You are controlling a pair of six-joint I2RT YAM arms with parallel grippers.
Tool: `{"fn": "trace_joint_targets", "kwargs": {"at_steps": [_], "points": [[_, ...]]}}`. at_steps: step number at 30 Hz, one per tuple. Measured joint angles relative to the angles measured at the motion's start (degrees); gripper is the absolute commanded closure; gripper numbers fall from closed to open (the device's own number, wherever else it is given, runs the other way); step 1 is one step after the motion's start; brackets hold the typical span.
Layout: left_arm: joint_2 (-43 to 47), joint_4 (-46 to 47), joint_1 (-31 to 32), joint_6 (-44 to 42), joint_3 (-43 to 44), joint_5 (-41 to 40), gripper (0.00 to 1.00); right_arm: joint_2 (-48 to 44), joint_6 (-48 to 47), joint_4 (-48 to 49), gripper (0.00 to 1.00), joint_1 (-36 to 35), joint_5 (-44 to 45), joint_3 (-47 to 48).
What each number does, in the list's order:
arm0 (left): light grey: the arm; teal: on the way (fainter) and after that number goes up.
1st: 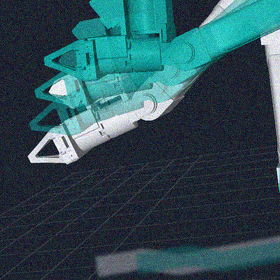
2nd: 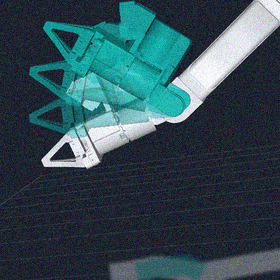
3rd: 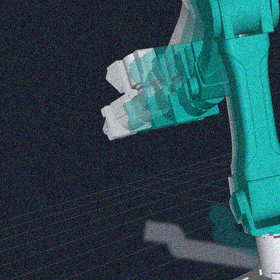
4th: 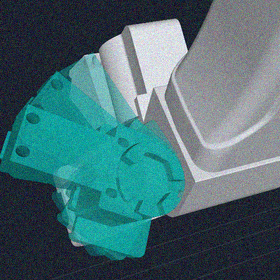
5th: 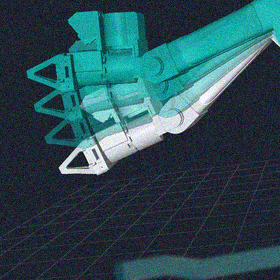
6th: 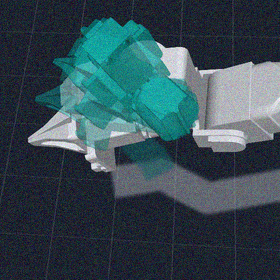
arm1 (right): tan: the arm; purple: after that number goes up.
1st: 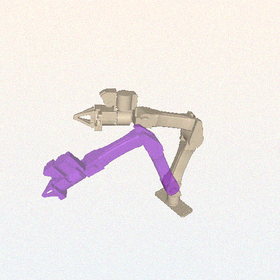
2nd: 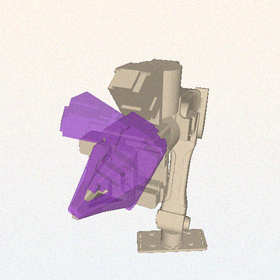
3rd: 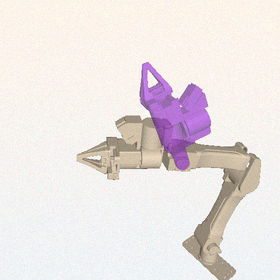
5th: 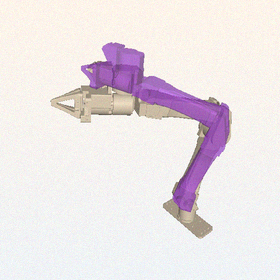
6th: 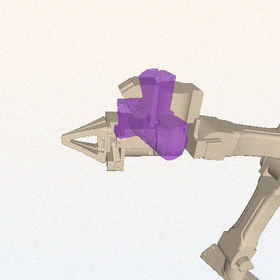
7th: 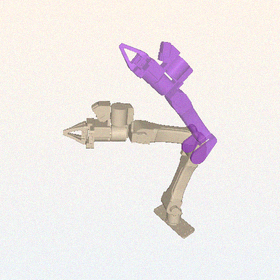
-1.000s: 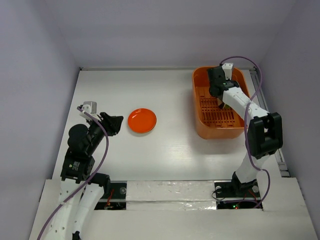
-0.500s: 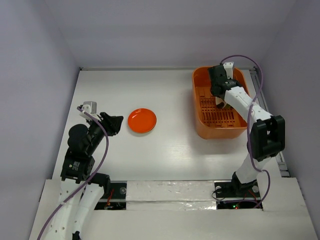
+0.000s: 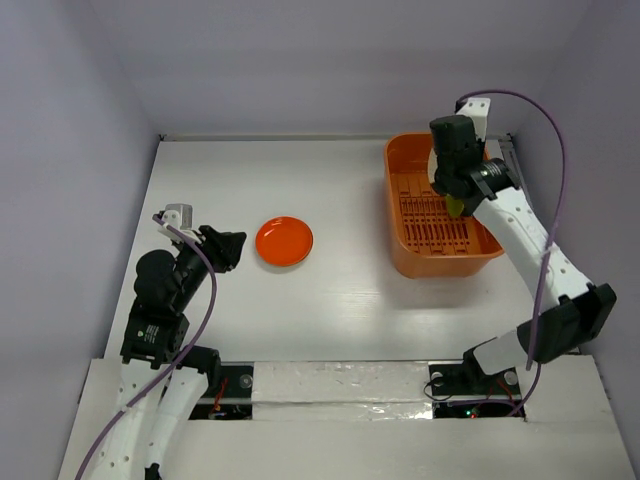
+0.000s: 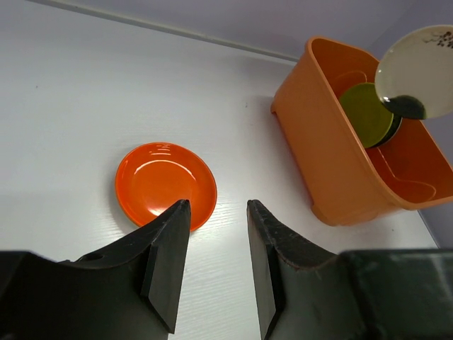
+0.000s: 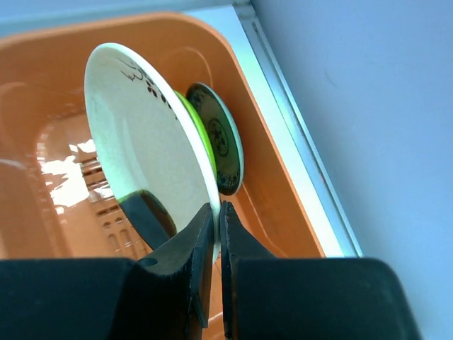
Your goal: Unload the plates from the dish rack
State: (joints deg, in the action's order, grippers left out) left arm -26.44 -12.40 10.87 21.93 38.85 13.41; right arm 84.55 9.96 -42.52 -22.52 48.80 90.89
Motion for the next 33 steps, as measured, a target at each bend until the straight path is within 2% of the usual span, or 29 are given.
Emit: {"fn": "trace_joint_targets", "kwargs": {"at_steps": [5, 10, 14, 18, 28, 33], "points": [[0.0, 0.0, 0.0, 0.0, 0.0, 0.0, 0.65, -5.8, 2.1, 0.0, 1.00, -6.1, -3.1, 1.2], [0.0, 0.0, 0.0, 0.0, 0.0, -0.2, 0.65, -7.2, 6.8, 8.8, 1.00, -15.4, -15.0, -1.7], [0.0, 0.0, 0.0, 0.0, 0.0, -0.4, 0.65, -3.1, 13.2, 19.8, 1.00, -18.1, -29.2, -8.6], [0.1, 0.0, 0.0, 0.0, 0.0, -0.4, 0.65, 3.1, 18.6, 26.8, 1.00, -18.8, -39.1, -13.0], [0.4, 0.0, 0.0, 0.0, 0.0, -0.4, 0.65, 19.0, 27.4, 39.1, 1.00, -20.4, -51.8, -14.2], [0.3, 0.0, 0.0, 0.0, 0.0, -0.4, 0.65, 22.8, 29.6, 41.1, 1.00, -20.4, -53.9, -15.1]]}}
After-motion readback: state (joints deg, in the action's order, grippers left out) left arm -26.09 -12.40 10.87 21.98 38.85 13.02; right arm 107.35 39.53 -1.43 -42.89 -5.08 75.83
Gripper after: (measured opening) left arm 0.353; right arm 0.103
